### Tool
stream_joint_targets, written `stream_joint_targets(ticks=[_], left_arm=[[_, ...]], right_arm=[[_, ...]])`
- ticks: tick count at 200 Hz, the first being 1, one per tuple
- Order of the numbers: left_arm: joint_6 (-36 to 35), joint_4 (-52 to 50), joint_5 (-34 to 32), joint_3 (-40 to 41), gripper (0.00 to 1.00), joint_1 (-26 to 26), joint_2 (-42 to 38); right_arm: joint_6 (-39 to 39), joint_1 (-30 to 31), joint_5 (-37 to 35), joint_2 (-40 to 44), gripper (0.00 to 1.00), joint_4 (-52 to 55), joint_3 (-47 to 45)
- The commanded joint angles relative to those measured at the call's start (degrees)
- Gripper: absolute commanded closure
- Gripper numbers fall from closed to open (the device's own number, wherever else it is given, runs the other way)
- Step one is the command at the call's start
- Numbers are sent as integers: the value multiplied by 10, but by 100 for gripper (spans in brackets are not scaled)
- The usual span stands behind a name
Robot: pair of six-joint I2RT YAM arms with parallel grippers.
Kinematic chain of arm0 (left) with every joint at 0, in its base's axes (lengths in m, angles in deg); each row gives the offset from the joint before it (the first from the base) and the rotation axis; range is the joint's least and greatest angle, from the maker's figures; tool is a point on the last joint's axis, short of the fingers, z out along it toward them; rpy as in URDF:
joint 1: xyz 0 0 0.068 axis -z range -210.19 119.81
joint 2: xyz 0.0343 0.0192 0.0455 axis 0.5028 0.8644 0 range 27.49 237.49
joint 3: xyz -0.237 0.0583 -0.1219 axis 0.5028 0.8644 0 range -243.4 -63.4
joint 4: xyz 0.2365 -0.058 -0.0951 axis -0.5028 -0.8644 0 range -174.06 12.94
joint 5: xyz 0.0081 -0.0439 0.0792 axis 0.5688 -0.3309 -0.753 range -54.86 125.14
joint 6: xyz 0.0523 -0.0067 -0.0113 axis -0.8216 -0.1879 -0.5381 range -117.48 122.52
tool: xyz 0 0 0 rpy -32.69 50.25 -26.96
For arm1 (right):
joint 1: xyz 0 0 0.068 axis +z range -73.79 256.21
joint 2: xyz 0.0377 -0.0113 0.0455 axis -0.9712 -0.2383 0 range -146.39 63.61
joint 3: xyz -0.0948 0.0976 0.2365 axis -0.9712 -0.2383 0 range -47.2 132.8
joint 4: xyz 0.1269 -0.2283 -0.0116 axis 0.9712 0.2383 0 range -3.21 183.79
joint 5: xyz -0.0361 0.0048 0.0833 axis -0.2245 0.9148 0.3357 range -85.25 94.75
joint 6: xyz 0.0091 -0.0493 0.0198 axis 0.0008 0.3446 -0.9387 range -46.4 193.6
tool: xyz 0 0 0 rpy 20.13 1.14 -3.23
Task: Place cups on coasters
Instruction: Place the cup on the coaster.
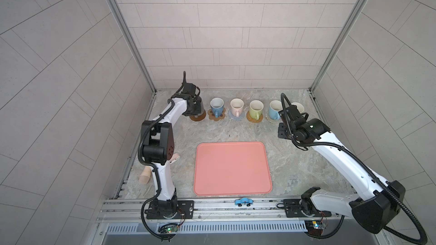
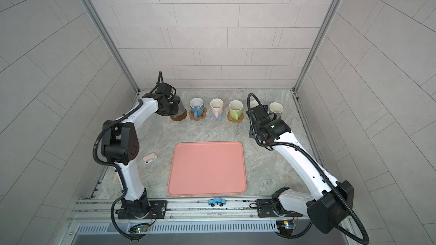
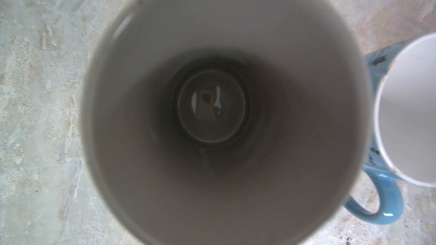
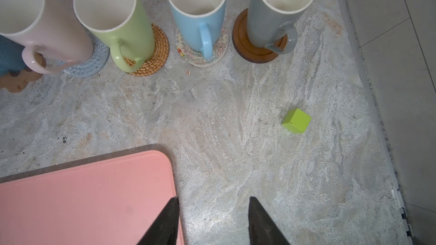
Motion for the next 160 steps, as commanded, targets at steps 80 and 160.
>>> stream_joint_targets(ticks=[80,160], left_arm=[[-22,19,-20,-24,100,-3,13],[-23,20,-21,-12,100,-3,21]], right_arm=[[-9,3,-10,5,50,9,-9],[-10,4,-11,9,50,11,-14]])
